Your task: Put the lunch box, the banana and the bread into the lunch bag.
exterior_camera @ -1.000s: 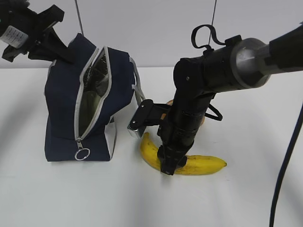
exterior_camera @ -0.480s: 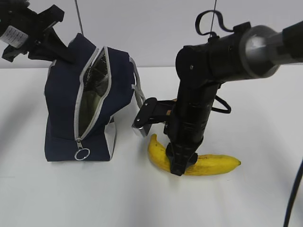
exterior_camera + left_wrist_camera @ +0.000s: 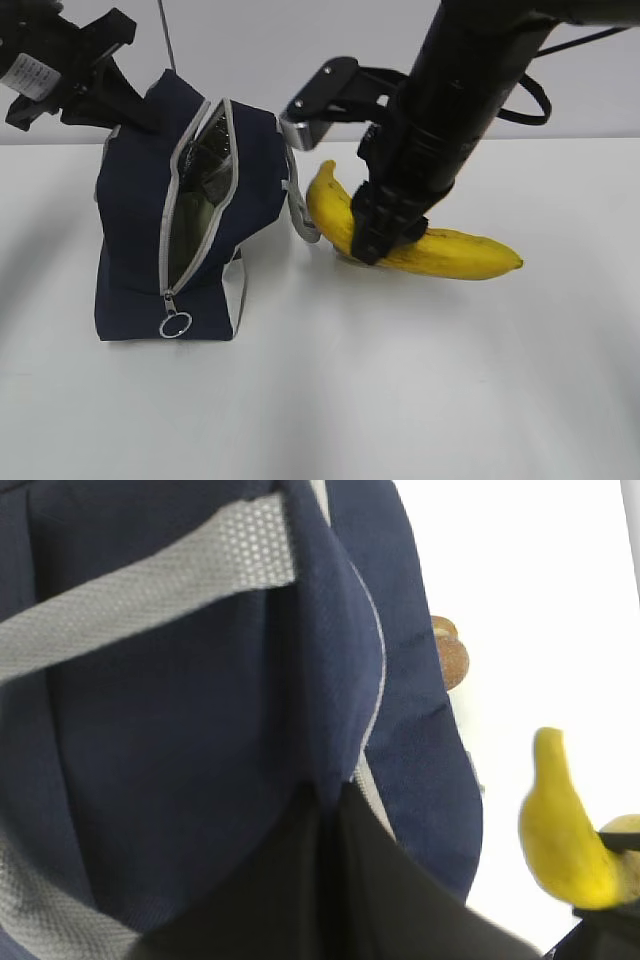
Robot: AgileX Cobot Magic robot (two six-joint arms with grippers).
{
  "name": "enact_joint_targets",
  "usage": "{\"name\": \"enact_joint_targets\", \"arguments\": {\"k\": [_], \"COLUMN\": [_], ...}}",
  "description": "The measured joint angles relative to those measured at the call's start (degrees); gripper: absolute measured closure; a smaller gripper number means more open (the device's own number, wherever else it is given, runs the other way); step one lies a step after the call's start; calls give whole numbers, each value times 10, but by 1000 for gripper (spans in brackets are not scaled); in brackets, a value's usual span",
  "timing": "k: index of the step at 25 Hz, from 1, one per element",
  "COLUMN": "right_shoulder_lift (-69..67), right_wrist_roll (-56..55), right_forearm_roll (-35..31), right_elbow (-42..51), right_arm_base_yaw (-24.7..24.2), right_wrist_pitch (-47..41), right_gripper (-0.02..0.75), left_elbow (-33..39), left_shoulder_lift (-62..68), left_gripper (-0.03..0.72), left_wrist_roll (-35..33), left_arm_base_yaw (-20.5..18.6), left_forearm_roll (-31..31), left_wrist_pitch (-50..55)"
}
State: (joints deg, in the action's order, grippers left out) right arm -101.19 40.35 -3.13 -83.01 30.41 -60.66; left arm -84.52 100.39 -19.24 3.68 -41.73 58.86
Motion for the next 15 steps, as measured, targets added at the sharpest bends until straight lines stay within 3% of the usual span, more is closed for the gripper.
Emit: {"name": "enact_joint_targets", "arguments": {"k": [9, 15], "right_shoulder_lift": [-30, -97], "right_wrist_roll": [-25, -91], "right_forearm_roll": [-206, -266], "right_elbow": [-108, -179], "right_arm_base_yaw": [0, 0], "right_wrist_pitch": [14, 20], "right_gripper": [422, 422], "left_elbow": [0, 0], "left_shoulder_lift": [0, 0], "left_gripper": [691, 691], "left_wrist_roll": [0, 0], "left_arm_base_yaw": [0, 0], "left_forearm_roll": [-14, -17], "left_wrist_pitch": [-17, -19]}}
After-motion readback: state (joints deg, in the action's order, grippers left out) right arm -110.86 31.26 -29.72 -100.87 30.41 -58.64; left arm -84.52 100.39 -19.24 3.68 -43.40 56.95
